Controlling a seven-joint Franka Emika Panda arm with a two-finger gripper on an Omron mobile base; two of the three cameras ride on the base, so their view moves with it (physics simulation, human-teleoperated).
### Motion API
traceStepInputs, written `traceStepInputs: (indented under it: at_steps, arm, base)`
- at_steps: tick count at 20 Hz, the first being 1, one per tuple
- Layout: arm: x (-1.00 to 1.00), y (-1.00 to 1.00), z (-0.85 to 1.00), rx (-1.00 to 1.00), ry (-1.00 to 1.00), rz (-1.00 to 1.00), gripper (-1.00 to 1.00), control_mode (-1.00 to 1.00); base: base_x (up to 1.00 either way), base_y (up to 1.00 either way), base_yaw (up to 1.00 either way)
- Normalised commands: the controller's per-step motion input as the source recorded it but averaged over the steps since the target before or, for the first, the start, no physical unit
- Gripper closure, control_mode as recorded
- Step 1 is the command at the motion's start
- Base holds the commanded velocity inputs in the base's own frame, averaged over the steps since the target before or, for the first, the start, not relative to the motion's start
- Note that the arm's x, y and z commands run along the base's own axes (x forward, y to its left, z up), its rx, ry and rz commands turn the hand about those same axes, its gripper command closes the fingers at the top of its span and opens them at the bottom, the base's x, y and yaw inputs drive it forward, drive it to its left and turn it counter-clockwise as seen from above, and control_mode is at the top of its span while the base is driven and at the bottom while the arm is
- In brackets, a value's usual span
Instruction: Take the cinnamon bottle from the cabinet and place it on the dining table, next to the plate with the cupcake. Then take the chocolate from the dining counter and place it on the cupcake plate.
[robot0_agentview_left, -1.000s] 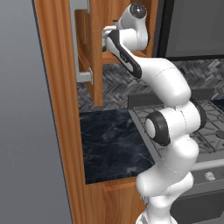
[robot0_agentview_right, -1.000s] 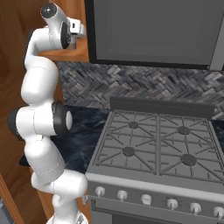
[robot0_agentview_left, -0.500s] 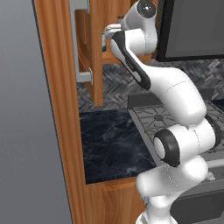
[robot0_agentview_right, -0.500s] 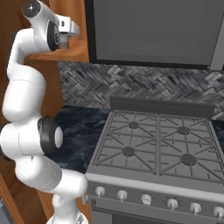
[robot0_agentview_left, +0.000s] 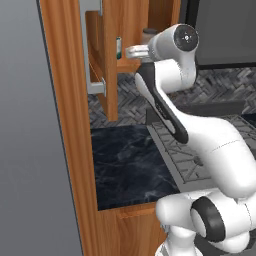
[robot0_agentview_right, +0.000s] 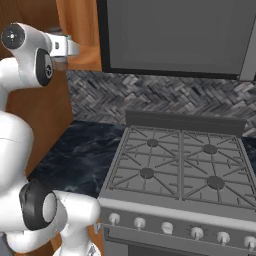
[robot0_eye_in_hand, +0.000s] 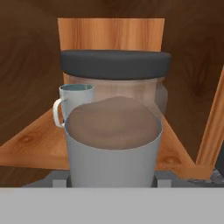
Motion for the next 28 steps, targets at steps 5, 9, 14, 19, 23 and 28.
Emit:
traceStepInputs:
  at_steps: [5, 9, 14, 19, 23, 28]
  arm:
    - [-1.00, -0.13, -0.20, 0.01, 0.00, 0.00, 1.00, -1.00]
    - [-0.65, -0.07, -0.20, 0.00, 0.02, -0.03, 1.00, -1.00]
    - [-0.36, -0.14, -0.32, 0.00, 0.01, 0.01, 1.00, -1.00]
    - [-0.57, -0.41, -0.25, 0.06, 0.00, 0.07, 1.00, -1.00]
    - [-0.62, -0.79, -0.20, 0.02, -0.02, 0.00, 1.00, -1.00]
    - [-0.07, -0.11, -0.06, 0.01, 0.02, 0.00, 1.00, 1.00]
  base:
    - [0.00, 0.00, 0.00]
    - [0.00, 0.00, 0.00]
    - [0.00, 0.00, 0.00]
    - [0.00, 0.00, 0.00]
    - [0.00, 0.00, 0.00]
    - [-0.34, 0.00, -0.02]
